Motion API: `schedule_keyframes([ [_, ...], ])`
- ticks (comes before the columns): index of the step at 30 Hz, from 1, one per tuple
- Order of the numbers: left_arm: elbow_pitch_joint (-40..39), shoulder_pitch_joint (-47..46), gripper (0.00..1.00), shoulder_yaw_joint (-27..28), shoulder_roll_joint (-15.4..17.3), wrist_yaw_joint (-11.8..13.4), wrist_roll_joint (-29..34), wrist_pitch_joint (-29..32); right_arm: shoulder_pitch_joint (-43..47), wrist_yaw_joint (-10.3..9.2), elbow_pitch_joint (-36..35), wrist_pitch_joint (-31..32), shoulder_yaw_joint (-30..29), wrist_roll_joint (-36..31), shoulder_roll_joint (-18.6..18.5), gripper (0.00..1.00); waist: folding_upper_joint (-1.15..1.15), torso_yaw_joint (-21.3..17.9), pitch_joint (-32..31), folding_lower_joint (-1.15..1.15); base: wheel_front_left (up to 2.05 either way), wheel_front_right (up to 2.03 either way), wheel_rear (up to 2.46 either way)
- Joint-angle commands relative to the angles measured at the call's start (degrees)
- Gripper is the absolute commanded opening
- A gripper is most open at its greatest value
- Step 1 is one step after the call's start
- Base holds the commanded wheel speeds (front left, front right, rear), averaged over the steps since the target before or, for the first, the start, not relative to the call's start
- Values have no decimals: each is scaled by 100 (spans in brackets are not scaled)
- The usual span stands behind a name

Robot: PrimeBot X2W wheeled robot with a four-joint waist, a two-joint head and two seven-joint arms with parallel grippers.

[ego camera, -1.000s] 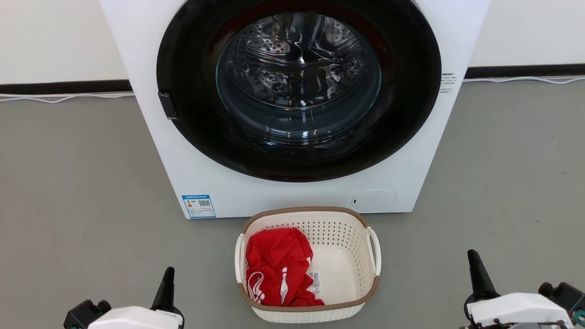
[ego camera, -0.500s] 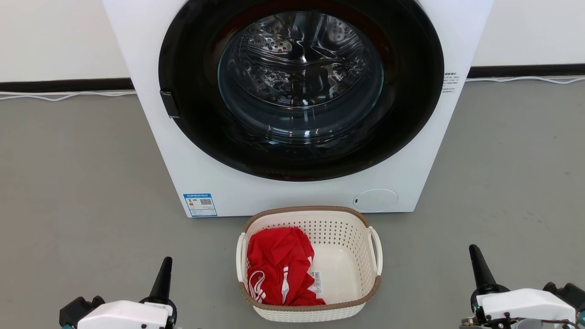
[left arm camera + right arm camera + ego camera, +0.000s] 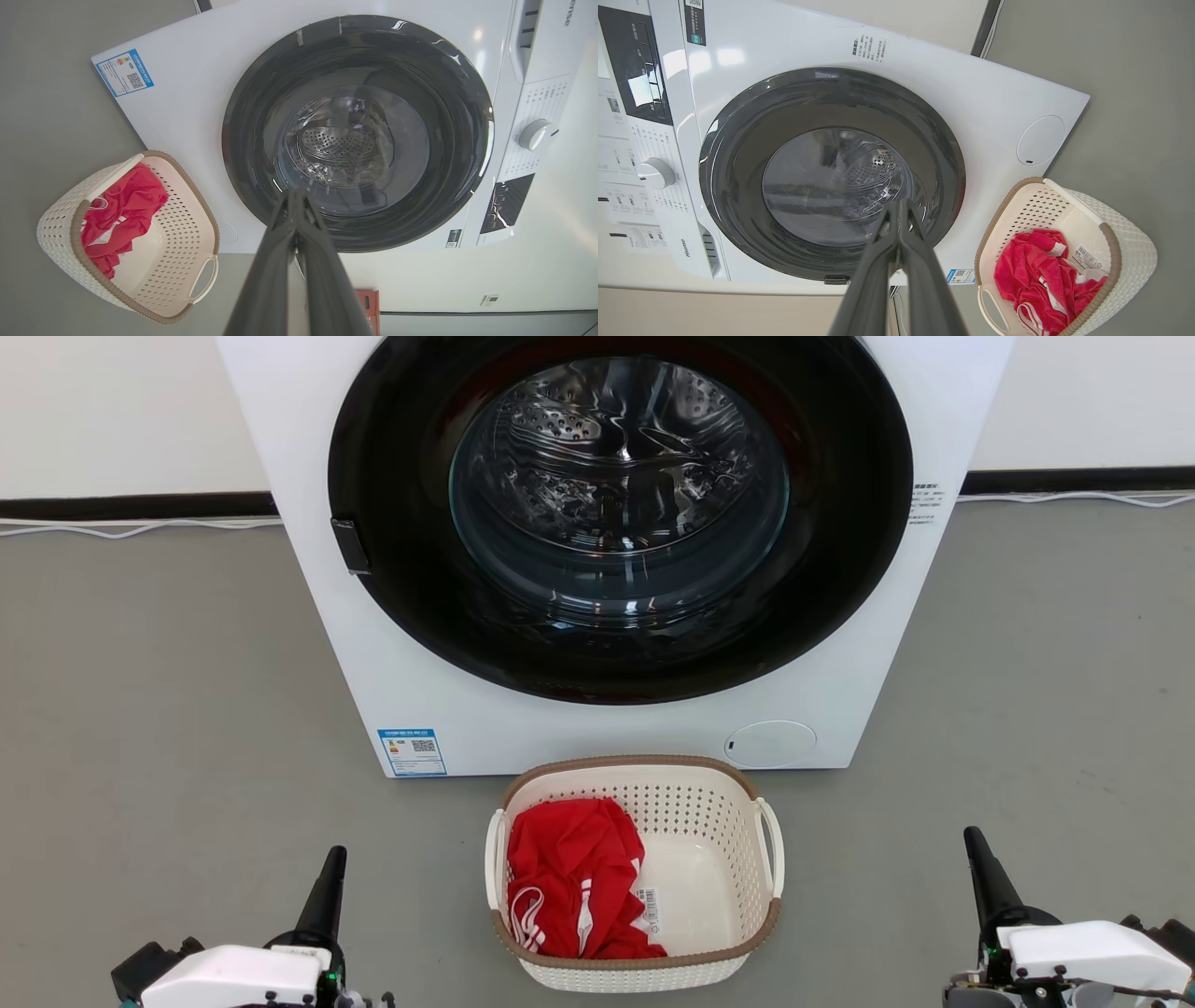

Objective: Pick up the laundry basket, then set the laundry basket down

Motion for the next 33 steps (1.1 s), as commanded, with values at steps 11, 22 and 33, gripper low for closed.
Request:
schedule_keyframes([
  [11,-289,-376,0,272,77,-154,-702,219,-319,1,-338,247,57,898,-43,0,0,25,13,0,0,0,0],
  [22,-382,-417,0,371,84,-248,-1276,397,-345,0,-456,424,18,1620,-45,0,0,49,26,0,0,0,0],
  [33,-383,-417,0,371,84,-248,-1276,397,-345,0,-456,424,18,1620,-45,0,0,49,26,0,0,0,0],
])
